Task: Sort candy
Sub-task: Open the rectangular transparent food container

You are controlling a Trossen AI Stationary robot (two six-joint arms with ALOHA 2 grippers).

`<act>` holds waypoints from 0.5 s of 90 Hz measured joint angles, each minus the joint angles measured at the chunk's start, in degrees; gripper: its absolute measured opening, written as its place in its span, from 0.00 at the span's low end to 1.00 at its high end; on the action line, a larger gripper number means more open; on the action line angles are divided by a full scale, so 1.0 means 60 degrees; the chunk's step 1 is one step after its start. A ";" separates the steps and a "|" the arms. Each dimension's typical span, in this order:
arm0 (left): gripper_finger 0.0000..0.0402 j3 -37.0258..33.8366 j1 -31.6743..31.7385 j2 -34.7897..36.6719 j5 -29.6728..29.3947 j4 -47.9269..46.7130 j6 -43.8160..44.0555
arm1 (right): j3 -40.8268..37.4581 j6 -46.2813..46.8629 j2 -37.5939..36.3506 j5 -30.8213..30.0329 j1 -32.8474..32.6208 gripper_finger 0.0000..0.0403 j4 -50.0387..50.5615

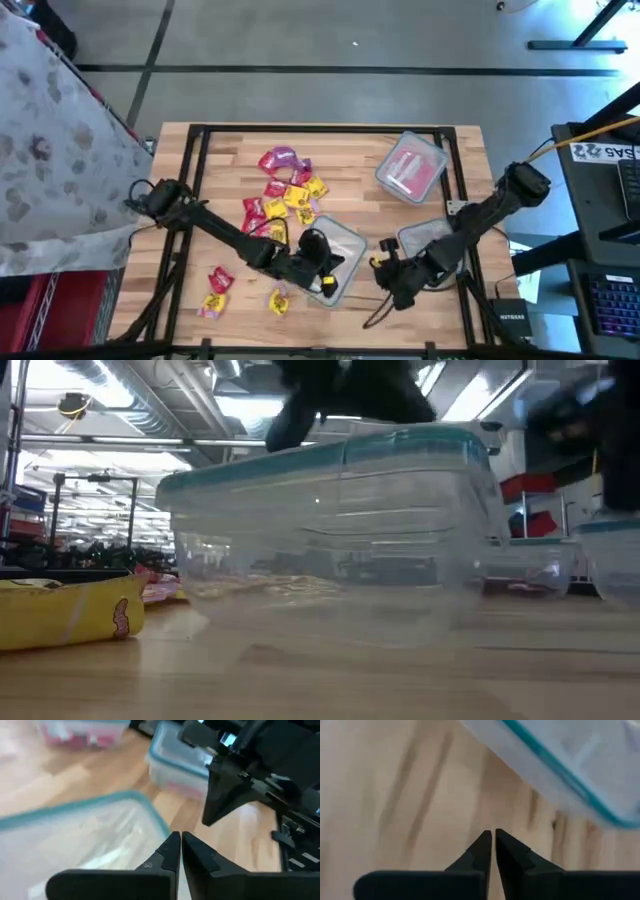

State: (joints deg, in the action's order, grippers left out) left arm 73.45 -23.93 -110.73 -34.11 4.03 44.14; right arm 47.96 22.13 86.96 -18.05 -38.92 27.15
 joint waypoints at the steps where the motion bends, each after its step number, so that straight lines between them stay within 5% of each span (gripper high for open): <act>1: 0.00 0.0000 0.0022 -0.0028 0.0042 -0.0052 0.0072 | -0.0111 0.0000 0.0000 -0.0014 0.0031 0.06 -0.0148; 29: 0.00 0.0076 0.0434 -0.0832 0.1277 -0.0893 0.0405 | -0.2167 -0.0283 0.0007 0.0121 0.1294 0.33 -0.3842; 45: 0.00 0.0101 0.0426 -0.1072 0.1413 -0.1560 0.0429 | -0.2435 -0.0675 0.0007 0.0190 0.1453 0.40 -0.4639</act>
State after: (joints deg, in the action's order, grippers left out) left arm 74.06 -21.37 -117.16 -25.63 -5.32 46.72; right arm 33.36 18.08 87.00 -16.91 -30.20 -0.68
